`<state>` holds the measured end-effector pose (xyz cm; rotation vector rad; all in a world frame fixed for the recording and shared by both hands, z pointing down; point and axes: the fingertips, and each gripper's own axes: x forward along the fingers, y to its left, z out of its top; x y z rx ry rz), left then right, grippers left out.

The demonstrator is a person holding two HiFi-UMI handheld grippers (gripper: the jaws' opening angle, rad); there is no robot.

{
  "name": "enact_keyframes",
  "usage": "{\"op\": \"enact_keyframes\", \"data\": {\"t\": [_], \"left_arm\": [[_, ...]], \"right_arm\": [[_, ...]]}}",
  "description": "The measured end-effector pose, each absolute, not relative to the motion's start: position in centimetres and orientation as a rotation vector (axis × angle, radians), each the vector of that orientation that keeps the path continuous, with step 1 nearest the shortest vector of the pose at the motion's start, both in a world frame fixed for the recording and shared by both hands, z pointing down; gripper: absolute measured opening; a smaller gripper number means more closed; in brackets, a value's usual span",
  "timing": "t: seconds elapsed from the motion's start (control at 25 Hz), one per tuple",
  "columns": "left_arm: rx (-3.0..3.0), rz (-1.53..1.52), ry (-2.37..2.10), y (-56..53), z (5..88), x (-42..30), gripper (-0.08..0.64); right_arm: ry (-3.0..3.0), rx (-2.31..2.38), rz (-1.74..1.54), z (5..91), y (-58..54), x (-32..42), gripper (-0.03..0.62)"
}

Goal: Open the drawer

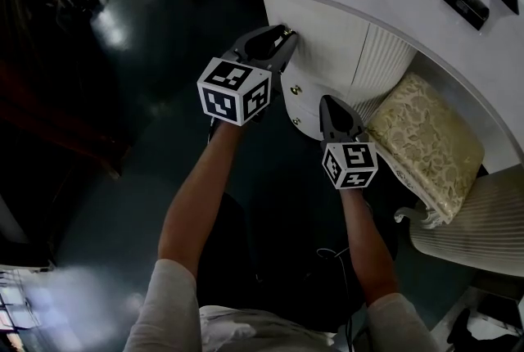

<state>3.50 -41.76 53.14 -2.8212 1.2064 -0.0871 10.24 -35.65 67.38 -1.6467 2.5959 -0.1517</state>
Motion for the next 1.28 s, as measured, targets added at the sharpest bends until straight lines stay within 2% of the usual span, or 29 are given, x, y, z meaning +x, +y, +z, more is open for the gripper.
{"op": "enact_keyframes", "data": {"t": [0.28,0.56,1.04,1.28], "left_arm": [[-2.896,-0.044,1.100,-41.8,53.0,3.4,0.103],[-2.842,-0.022,1.254,-41.7,53.1,3.5,0.101],[-2.885,-0.034,1.192,-41.4,53.1,3.3,0.101],[-2.877,-0.035,1.130,-39.5,53.0,0.8,0.103]], "right_arm": [[2.591,-1.655,-0.171,67.7,-35.8,10.1,0.015],[2.596,-1.673,-0.139,67.5,-35.0,11.0,0.015],[2.592,-1.643,-0.154,67.2,-35.0,10.4,0.015],[2.624,-1.625,-0.135,67.3,-35.6,8.7,0.015]]}}
